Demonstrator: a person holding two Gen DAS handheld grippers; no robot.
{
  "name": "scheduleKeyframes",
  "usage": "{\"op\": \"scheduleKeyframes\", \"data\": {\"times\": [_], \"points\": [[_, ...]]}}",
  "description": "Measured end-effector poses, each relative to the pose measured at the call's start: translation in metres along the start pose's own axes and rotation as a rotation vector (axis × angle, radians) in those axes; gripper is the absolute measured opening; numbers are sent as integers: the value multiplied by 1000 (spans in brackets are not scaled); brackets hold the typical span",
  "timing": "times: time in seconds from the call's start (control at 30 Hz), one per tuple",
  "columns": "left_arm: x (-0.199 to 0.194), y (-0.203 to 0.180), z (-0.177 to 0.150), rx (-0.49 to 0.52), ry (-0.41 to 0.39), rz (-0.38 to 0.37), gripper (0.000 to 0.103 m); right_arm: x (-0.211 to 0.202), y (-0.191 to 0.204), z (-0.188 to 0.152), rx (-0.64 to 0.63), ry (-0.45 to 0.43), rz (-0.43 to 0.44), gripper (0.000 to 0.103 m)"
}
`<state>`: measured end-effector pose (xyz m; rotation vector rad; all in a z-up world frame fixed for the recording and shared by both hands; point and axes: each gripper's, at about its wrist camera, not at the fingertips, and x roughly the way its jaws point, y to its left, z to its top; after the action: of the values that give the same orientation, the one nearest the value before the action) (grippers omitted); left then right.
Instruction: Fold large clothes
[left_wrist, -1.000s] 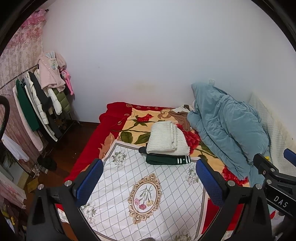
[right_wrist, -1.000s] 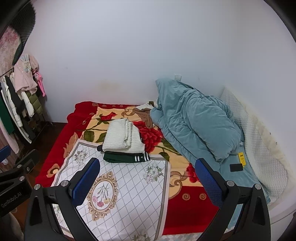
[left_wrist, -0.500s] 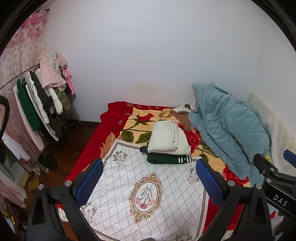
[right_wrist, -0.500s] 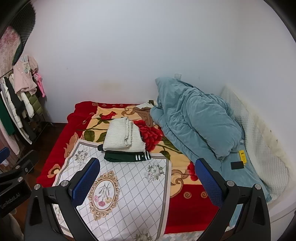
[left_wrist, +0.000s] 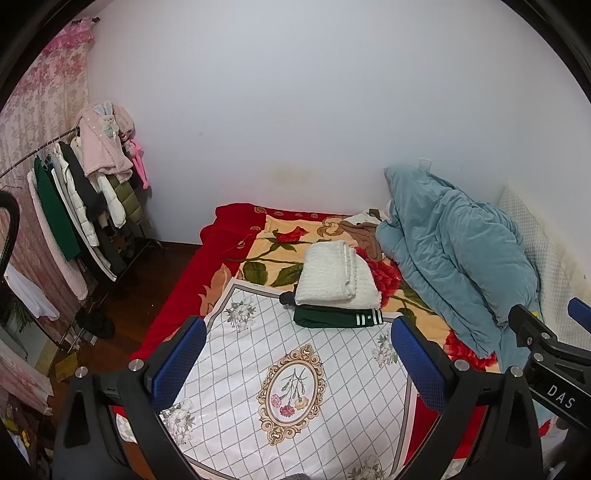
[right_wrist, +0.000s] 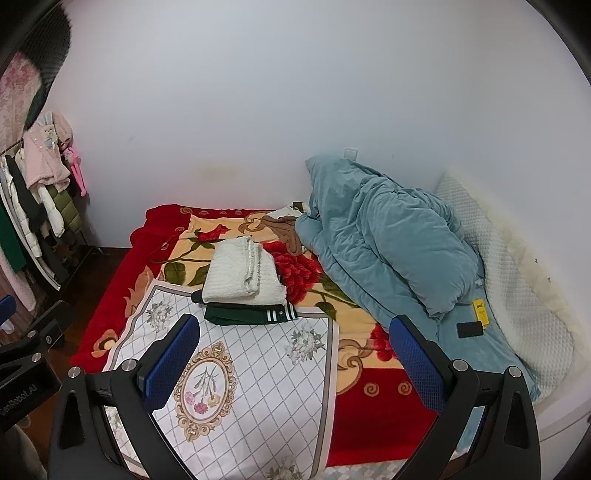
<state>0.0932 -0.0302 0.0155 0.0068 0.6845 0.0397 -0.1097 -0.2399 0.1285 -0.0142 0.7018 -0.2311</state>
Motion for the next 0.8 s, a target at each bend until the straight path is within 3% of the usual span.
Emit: {"op": "scheduleKeyframes", "data": {"times": [0.8], "points": [[-1, 3, 0, 1, -1, 6, 102, -4, 2, 5, -7, -7, 5, 103]]}}
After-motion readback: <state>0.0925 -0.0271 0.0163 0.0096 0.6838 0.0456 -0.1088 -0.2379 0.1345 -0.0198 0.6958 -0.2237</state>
